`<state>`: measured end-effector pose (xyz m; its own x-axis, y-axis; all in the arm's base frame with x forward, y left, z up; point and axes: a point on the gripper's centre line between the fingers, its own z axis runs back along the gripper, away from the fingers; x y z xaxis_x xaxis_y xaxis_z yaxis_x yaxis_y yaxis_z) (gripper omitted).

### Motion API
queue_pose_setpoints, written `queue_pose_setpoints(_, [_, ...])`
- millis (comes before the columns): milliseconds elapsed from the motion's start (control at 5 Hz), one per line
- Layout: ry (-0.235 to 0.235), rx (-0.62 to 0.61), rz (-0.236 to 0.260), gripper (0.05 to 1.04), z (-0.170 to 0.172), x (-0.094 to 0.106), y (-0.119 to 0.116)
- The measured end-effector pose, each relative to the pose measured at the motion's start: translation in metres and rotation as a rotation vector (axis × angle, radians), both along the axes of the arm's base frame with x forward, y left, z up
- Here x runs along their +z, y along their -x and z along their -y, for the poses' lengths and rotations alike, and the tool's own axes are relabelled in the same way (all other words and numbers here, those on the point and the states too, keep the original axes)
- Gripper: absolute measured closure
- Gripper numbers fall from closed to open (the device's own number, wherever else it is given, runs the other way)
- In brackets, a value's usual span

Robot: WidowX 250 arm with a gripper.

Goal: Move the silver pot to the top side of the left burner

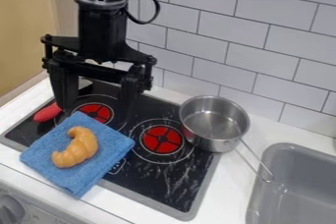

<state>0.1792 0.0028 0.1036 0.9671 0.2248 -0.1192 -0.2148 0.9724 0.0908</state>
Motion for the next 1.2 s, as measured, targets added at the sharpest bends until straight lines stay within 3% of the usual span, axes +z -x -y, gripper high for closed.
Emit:
queue_pose_setpoints(200, [-0.002,0.005,-0.052,0.085,0.0,-0.01,0.011])
queue_pose_setpoints(400, [-0.008,0.066,-0.066,0.084,0.005,-0.023,-0.002])
queue_pose_setpoints(600, [-0.026,0.037,-0.007,0.084,0.015,-0.019,-0.047])
queue_pose_setpoints(800, [-0.045,0.013,0.022,0.084,0.022,-0.023,-0.084])
queue_pose_setpoints(1000, [-0.053,-0.028,0.036,0.084,0.031,-0.033,-0.117])
queue_pose_setpoints(1200, [-0.079,-0.074,0.021,0.084,0.042,-0.049,-0.135])
